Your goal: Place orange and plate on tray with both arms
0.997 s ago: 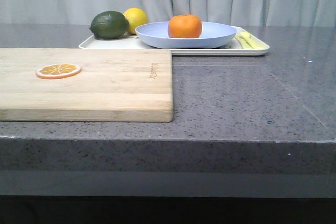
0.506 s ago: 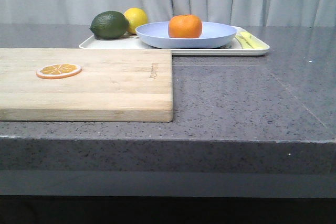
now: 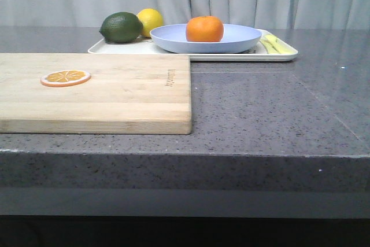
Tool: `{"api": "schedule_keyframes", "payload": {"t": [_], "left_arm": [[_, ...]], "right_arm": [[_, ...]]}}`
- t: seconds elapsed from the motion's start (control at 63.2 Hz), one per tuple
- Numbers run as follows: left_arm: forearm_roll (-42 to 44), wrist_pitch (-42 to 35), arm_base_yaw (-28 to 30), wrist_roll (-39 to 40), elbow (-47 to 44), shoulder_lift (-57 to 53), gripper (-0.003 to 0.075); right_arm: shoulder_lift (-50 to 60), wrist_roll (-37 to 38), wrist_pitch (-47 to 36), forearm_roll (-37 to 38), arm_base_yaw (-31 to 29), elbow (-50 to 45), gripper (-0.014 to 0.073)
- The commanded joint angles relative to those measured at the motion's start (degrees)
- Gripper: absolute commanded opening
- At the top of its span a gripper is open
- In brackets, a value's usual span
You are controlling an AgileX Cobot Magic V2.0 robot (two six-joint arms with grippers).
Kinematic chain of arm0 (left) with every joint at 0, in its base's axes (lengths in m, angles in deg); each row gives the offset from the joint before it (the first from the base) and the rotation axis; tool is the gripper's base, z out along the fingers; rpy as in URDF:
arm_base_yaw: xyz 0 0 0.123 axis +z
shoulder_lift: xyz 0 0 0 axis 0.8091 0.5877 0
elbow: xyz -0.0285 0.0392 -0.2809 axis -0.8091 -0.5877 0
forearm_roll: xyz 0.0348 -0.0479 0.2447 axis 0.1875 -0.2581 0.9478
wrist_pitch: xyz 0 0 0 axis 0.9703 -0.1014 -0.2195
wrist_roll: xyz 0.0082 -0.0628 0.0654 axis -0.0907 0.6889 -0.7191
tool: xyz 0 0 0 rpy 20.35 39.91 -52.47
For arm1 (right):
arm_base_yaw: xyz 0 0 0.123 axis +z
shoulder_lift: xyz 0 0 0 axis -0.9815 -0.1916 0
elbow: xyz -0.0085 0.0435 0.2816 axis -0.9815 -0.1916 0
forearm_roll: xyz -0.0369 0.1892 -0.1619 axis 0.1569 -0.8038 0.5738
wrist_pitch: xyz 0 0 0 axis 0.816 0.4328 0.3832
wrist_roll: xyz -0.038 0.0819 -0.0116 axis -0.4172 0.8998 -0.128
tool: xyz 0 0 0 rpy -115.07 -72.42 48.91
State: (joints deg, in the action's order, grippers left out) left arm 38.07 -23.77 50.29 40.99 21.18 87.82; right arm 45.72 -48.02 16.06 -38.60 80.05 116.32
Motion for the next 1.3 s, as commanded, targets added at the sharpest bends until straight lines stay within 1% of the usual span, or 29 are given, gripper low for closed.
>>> {"api": "schedule_keyframes", "payload": {"t": [0.0,0.095,0.19,0.364,0.411,0.522,0.585,0.633,0.981,1.108,1.171,1.282], "left_arm": [[-0.51,-5.02,0.03,0.52,-1.53,-1.07,-0.002],[-0.51,-5.02,0.03,0.52,-1.53,-1.07,-0.002],[-0.51,-5.02,0.03,0.52,-1.53,-1.07,-0.002],[-0.51,-5.02,0.03,0.52,-1.53,-1.07,-0.002],[-0.51,-5.02,0.03,0.52,-1.53,-1.07,-0.002],[-0.51,-5.02,0.03,0.52,-1.53,-1.07,-0.002],[-0.51,-5.02,0.03,0.52,-1.53,-1.07,-0.002],[-0.51,-5.02,0.03,0.52,-1.53,-1.07,-0.002],[-0.51,-5.02,0.03,0.52,-1.53,-1.07,-0.002],[-0.51,-5.02,0.03,0.52,-1.53,-1.07,-0.002],[-0.51,-5.02,0.03,0.52,-1.53,-1.07,-0.002],[-0.51,-5.02,0.03,0.52,-1.53,-1.07,-0.002]], "right_arm": [[2.26,-0.26,-6.22,1.41,-0.08,0.05,-0.0118],[6.44,-0.26,-13.27,1.86,-0.08,-4.57,-0.0118],[11.69,-0.36,-23.68,1.86,-0.08,-12.78,-0.0117],[21.28,-0.36,-37.07,1.86,-0.08,-28.09,-0.0117],[24.11,-0.36,-39.54,1.86,-0.08,-31.86,-0.0117],[28.93,-0.36,-44.04,1.86,-0.08,-37.51,-0.0117],[29.22,-0.36,-46.51,1.86,-0.08,-39.94,-0.0117],[29.28,-0.36,-45.53,1.86,-0.27,-39.78,-0.0117],[29.21,-0.36,-46.2,1.86,-0.38,-39.78,-0.0117],[29.27,-0.16,-47.83,2.1,-0.38,-39.78,-0.0117],[29.27,1.99,-48.69,4.47,-0.38,-39.78,-0.0117],[29.27,10.6,-49.58,9.63,-0.38,-39.78,-0.0117]]}}
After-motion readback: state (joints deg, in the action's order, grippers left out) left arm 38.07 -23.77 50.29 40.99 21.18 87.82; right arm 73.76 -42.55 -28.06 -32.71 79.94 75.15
